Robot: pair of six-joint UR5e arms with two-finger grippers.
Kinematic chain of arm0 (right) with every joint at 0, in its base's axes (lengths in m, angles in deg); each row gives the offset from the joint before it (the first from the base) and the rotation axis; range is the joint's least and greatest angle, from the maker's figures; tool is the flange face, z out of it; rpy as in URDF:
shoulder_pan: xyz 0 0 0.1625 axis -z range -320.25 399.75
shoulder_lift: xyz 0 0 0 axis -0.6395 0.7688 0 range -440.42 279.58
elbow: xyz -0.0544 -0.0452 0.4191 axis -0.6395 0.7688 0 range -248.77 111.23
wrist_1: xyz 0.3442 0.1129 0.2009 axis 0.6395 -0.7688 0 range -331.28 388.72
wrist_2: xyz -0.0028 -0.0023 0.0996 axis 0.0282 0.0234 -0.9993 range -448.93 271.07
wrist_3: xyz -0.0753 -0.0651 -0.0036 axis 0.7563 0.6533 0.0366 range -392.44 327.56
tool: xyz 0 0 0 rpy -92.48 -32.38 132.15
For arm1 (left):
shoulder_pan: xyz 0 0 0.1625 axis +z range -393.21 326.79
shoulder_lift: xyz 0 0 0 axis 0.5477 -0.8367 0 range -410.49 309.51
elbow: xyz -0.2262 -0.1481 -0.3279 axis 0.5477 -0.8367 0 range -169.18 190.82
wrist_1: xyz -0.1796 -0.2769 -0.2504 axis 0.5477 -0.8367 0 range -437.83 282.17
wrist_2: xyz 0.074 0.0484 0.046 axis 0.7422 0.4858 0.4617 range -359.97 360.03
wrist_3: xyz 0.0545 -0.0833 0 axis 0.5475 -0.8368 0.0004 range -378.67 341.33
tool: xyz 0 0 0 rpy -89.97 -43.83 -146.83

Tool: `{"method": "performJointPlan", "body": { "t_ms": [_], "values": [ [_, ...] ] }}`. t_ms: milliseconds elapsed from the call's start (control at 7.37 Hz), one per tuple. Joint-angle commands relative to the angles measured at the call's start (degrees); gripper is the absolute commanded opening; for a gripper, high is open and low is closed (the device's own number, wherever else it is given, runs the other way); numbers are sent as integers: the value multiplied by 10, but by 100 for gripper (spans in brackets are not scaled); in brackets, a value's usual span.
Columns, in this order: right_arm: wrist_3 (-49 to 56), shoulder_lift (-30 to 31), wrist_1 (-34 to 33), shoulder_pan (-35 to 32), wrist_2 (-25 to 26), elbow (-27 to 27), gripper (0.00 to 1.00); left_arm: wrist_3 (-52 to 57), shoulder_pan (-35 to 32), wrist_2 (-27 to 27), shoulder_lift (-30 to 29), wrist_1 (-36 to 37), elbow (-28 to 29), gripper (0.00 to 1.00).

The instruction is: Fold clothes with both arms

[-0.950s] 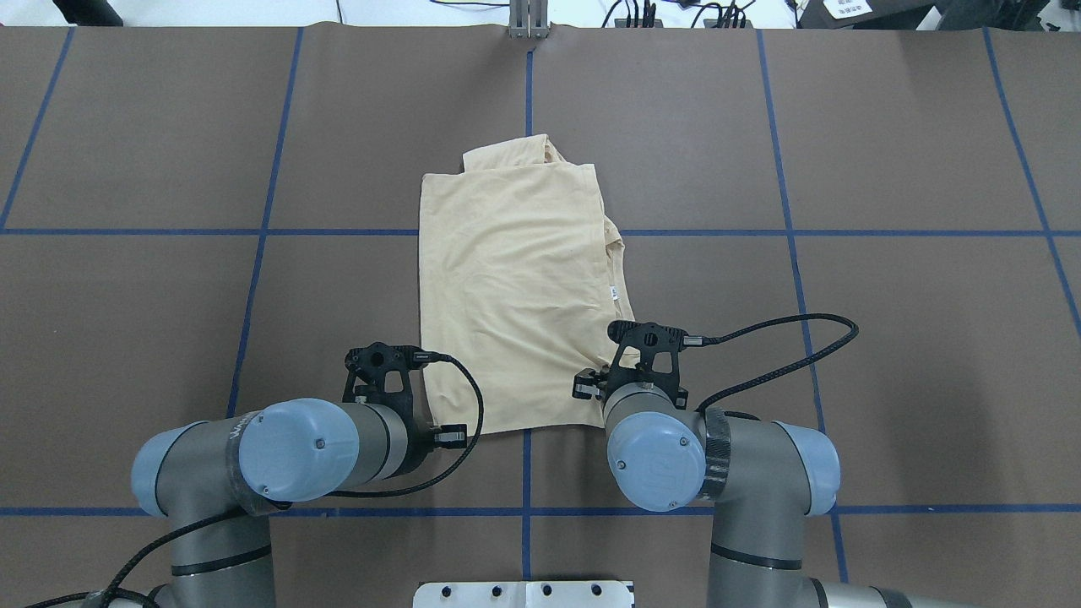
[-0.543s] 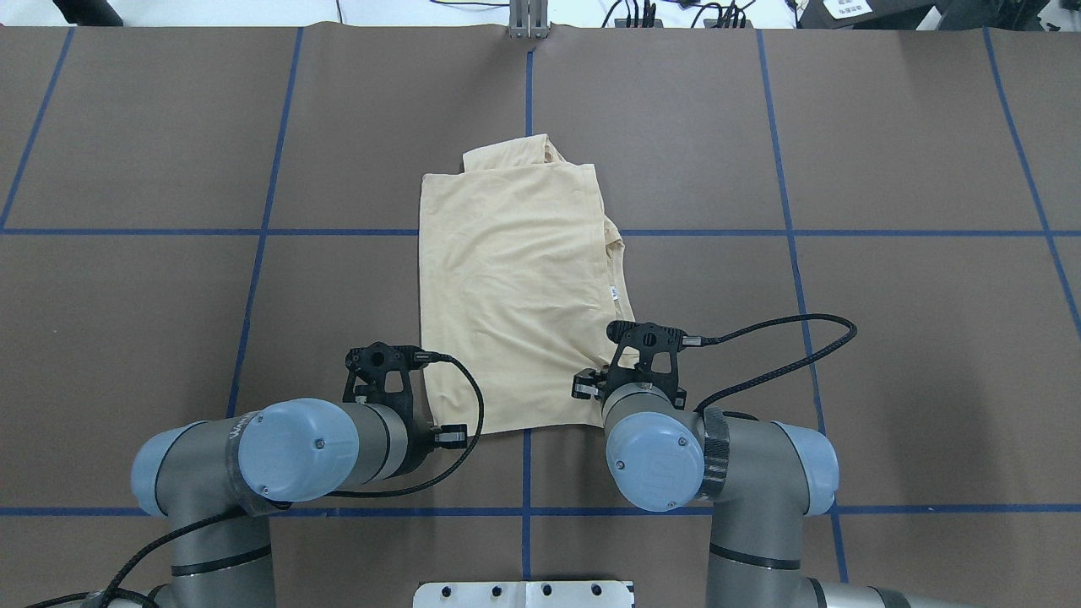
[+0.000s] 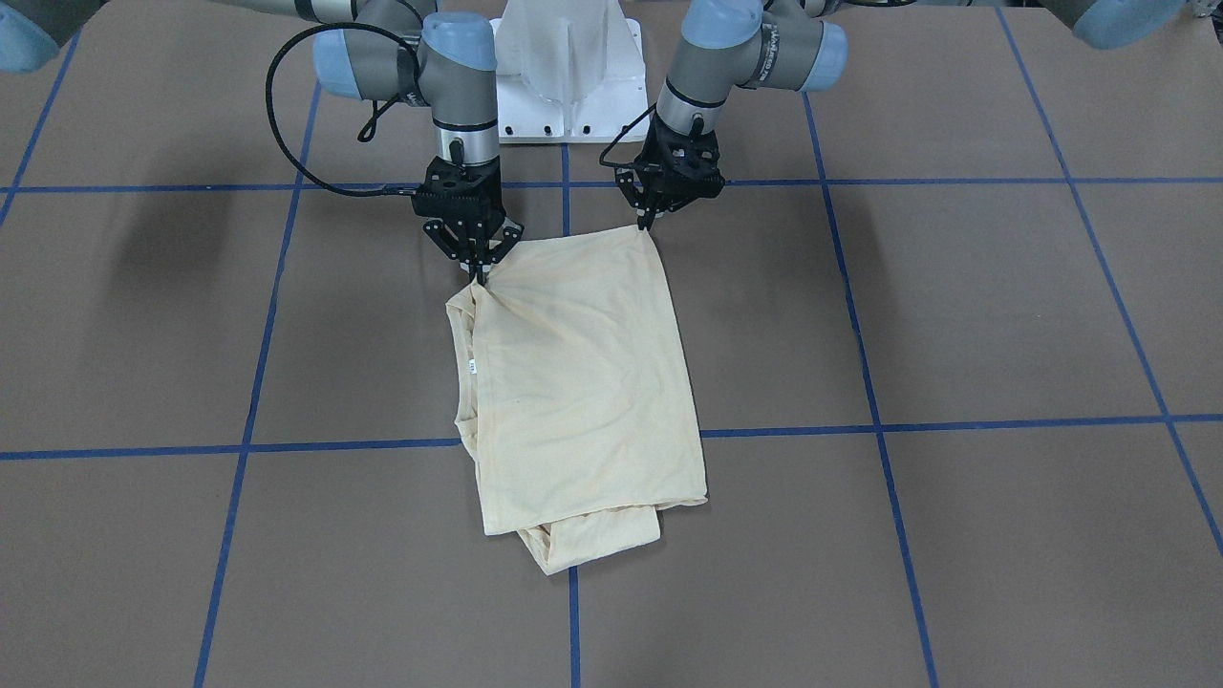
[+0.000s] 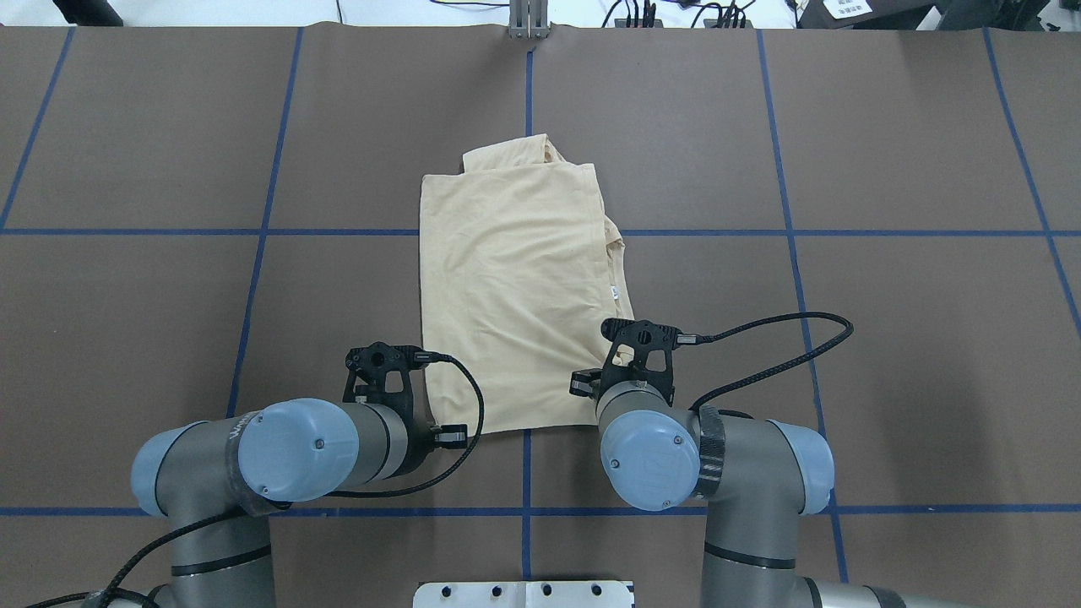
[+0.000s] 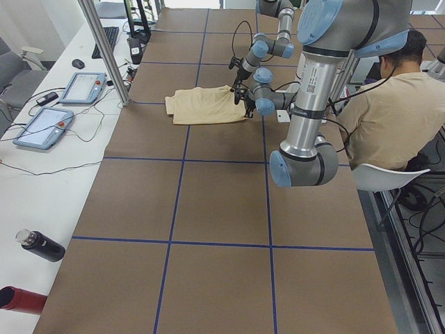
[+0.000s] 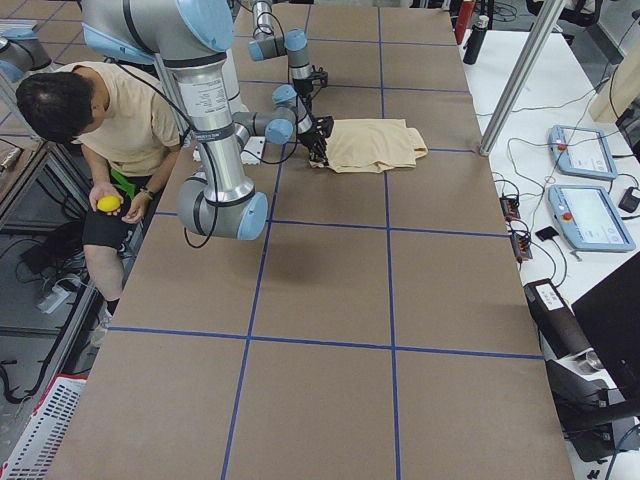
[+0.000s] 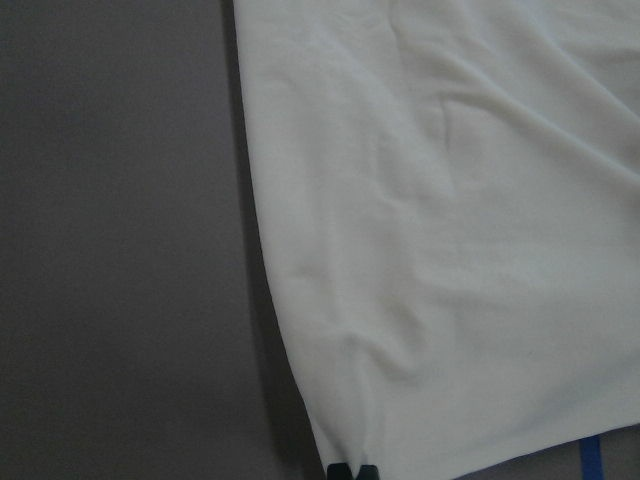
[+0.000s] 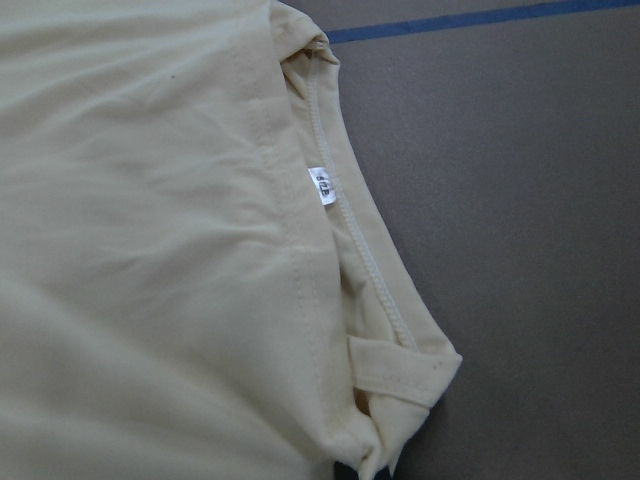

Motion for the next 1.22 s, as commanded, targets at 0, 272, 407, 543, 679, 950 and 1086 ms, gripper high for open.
{"method": "performJointPlan", "body": {
  "t_ms": [0, 272, 407, 543, 679, 950, 1086],
  "values": [
    [0, -1, 0, 0, 0, -2, 0, 0, 0, 0, 0, 0, 1, 0],
    [0, 3, 0, -3, -3, -32, 0, 2, -1, -1, 0, 2, -17, 0],
    [0, 12, -3, -4, -5, -80, 0, 3, -3, -17, 10, 4, -56, 0],
    [0, 45, -35, 26, -5, -156, 0, 3, -4, -26, 14, 16, -97, 0],
    [-1, 57, -118, 68, -4, -251, 0, 0, 0, -26, 14, 52, -145, 0],
    [-10, 56, -230, 129, -1, -365, 0, -13, 13, -37, 21, 140, -245, 0],
    [-9, 55, -232, 129, 0, -360, 0, -12, 15, -38, 16, 165, -255, 0]
  ]
}}
